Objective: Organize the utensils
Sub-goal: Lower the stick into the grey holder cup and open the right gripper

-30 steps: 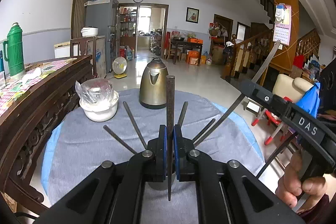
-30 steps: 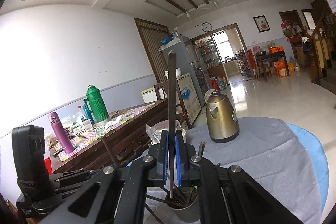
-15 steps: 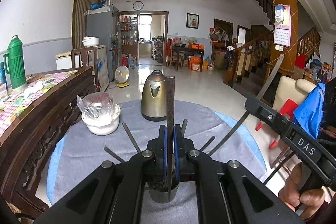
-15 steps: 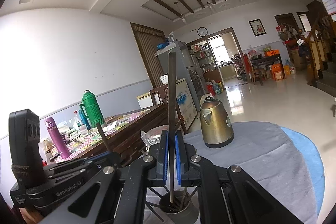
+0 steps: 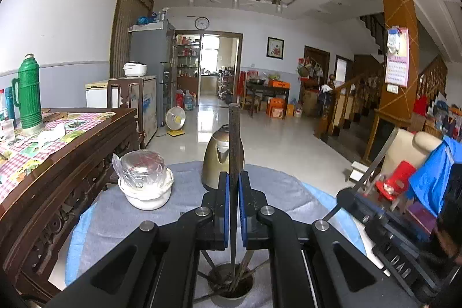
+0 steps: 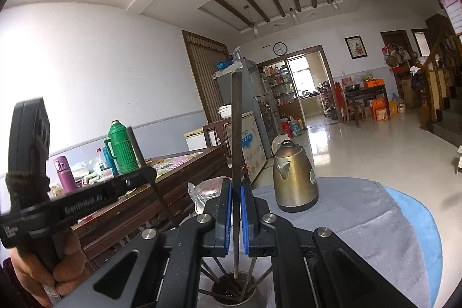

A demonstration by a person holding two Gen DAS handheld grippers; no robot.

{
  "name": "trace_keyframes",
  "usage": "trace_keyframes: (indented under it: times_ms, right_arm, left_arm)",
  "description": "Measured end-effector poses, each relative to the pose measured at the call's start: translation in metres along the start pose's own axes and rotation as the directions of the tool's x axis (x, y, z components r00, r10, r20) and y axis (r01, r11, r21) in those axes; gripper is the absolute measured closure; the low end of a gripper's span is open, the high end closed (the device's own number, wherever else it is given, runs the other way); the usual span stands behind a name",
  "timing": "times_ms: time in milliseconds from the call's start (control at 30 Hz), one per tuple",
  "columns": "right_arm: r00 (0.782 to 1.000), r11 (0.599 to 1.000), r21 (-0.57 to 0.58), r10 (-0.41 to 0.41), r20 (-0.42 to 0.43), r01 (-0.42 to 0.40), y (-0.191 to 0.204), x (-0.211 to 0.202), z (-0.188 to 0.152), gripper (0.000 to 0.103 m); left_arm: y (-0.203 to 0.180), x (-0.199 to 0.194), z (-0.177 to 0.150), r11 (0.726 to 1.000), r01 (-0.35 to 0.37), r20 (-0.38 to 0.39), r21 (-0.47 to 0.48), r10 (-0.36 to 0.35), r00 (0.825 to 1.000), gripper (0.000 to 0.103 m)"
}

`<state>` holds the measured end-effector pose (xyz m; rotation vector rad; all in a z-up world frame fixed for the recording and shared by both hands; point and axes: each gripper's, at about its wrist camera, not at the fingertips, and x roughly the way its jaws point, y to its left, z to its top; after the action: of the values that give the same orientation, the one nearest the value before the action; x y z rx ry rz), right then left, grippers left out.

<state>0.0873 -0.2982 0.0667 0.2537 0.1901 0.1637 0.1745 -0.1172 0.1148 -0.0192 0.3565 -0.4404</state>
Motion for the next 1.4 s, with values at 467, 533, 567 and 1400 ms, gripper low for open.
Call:
trace_keyframes:
  times_ms: [467, 533, 567, 1400]
  right_arm:
    - [0.993, 0.999, -0.042, -0.032, -0.117, 0.027, 0.008, 0.035, -0.037, 0.097]
    - [0.991, 0.999, -0.041, -0.03, -0.134, 0.025, 0.009, 0.038, -0.039, 0.097]
    - [0.99, 0.999, -0.042, -0.031, -0.139, 0.025, 0.01, 0.04, -0.04, 0.097]
    - [0.966, 0.999, -0.015, -0.045, -0.254, 0.042, 0.007, 0.06, -0.065, 0.096]
  left_arm:
    - [0.013, 0.023, -0.028, 0.998, -0.033, -0.064, -0.044, 0.031, 0.998, 0.097]
    - [0.016, 0.026, -0.029, 0.998, -0.038, -0.072, -0.052, 0.034, 0.997, 0.097]
    - [0.017, 0.027, -0.031, 0.998, -0.04, -0.074, -0.054, 0.036, 0.997, 0.097]
    - [0.018, 0.038, -0.053, 0.996, -0.081, -0.15, -0.037, 0.074, 0.986, 0.097]
